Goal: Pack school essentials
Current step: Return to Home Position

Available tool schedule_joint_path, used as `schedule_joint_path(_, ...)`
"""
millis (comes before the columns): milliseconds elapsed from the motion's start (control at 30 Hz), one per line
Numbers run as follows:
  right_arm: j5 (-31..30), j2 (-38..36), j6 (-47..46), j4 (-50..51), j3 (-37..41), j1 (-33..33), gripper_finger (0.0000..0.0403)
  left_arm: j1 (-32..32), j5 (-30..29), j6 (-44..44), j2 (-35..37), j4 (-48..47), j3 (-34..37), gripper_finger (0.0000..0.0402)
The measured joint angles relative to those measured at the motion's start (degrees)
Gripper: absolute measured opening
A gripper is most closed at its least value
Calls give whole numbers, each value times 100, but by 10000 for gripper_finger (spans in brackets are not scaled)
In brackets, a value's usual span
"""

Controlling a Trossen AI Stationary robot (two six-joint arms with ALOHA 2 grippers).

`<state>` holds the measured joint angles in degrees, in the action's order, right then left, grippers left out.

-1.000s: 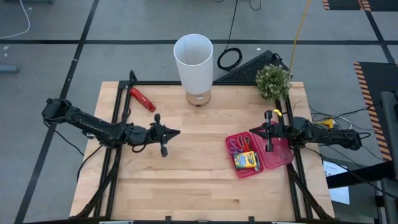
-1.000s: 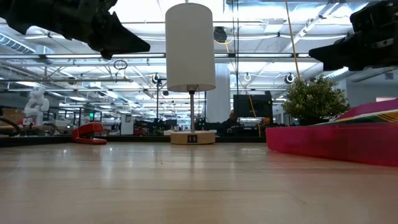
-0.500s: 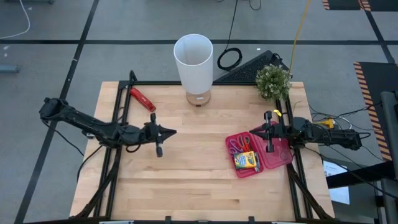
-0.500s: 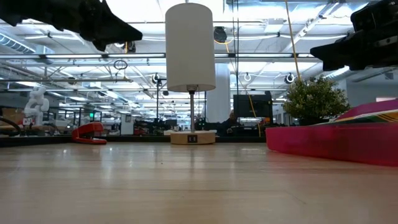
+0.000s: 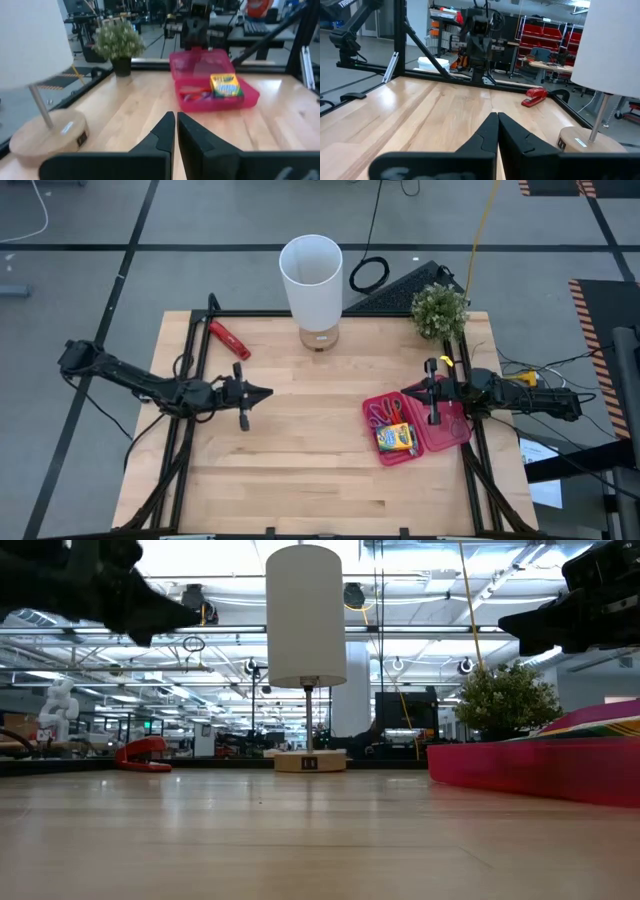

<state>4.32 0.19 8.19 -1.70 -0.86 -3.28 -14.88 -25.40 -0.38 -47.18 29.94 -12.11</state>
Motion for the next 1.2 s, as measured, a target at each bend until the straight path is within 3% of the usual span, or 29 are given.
schedule_joint_path(200, 2, 0, 0, -32, 0, 0, 0, 56, 115, 176, 519, -94, 523, 24)
schedule_joint_path(400, 2, 0, 0, -41, 0, 1, 0, 243, 1041, 281, 1012, 90, 931, 24)
schedule_joint_path(733, 4, 0, -2, -50, 0, -1, 0, 600, 1840, 317, 1681, -133, 1158, 24)
schedule_joint_path(967, 4, 0, -2, -54, 0, -1, 0, 851, 1977, 449, 2103, -255, 1155, 24)
schedule_joint_path(1200, 4, -1, -2, -56, 0, -1, 0, 940, 2144, 448, 2834, -1056, 1155, 23)
